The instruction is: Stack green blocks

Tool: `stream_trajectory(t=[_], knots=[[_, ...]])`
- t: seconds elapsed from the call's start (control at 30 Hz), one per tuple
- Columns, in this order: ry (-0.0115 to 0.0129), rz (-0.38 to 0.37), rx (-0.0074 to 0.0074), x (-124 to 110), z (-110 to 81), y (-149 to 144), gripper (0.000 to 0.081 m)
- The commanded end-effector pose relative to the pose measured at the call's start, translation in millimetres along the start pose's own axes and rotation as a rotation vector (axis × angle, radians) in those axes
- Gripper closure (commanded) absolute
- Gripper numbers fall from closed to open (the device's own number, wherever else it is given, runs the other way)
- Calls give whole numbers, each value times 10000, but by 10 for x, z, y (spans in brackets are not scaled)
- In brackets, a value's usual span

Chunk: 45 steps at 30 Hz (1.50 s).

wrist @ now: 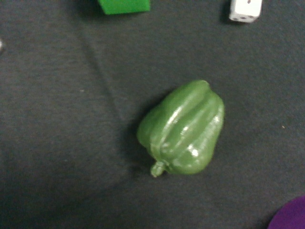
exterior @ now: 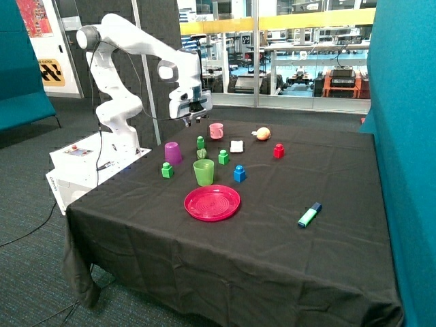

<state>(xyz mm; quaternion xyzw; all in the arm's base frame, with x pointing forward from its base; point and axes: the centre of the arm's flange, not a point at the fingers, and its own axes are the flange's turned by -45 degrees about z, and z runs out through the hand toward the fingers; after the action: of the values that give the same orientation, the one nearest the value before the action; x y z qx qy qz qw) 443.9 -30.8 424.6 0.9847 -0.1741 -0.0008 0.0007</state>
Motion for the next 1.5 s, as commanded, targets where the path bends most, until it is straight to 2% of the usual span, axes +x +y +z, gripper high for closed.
stream_trajectory(t=[0.0,0.23,0.4,0.73,1.23,1.37,1.4,1.47], knots=[[14,475,17,-59,146,197,419],[14,708,17,-85,243,362,352],[14,569,17,-77,285,492,320],[14,432,17,-34,313,773,320],[15,-953,16,125,328,812,340],[15,-860,16,179,362,838,345],[15,-1328,15,189,368,866,344],[15,-784,16,201,383,923,345]])
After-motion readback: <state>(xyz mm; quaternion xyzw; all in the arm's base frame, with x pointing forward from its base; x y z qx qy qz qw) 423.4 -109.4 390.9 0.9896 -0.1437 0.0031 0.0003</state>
